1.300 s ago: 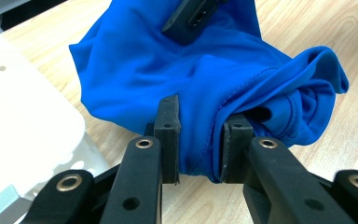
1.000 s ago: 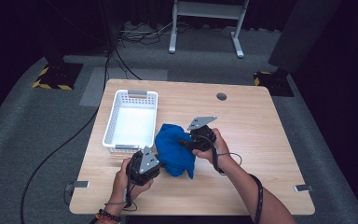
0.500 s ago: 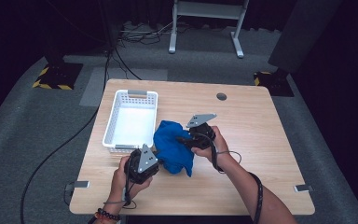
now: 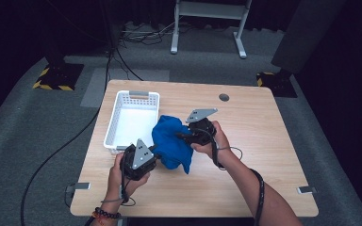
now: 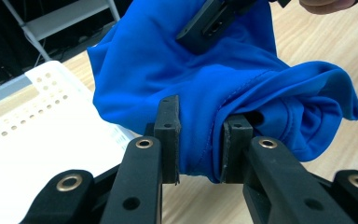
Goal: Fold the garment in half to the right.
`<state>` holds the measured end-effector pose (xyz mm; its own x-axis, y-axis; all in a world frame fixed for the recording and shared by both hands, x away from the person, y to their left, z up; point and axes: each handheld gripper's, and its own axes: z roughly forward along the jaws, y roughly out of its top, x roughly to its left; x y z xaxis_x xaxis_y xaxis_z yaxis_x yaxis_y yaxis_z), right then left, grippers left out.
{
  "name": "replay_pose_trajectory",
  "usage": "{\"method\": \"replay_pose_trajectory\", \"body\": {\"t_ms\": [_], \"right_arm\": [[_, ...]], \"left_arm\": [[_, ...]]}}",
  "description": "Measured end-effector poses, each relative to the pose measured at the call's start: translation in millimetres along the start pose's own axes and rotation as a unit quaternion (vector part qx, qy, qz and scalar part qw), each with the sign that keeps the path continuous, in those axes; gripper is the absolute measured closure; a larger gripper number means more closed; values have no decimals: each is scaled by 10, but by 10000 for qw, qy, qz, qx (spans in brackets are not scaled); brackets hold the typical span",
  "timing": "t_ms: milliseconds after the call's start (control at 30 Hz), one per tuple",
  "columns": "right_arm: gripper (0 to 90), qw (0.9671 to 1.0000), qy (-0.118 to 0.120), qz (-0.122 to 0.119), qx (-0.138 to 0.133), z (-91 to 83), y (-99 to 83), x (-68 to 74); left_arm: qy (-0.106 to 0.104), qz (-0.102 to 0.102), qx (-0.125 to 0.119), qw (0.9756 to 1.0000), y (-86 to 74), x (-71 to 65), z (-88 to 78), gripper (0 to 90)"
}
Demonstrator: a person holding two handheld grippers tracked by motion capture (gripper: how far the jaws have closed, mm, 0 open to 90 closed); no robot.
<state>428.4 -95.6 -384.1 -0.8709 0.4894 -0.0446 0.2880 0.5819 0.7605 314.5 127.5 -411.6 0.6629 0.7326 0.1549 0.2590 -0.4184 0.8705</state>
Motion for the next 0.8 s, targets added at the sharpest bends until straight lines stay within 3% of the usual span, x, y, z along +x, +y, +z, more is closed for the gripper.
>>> {"method": "replay_pose_trajectory", "body": {"t_ms": [333,800], "right_arm": [[685,9999,-4,-126,65,87,155,57],[685,9999,49,-135,69,198,265,58]], "left_arm": [[126,-195,-45,9997,-11,118,-41,737],[232,-204,-15,9995,-45,191,-18,737]]}}
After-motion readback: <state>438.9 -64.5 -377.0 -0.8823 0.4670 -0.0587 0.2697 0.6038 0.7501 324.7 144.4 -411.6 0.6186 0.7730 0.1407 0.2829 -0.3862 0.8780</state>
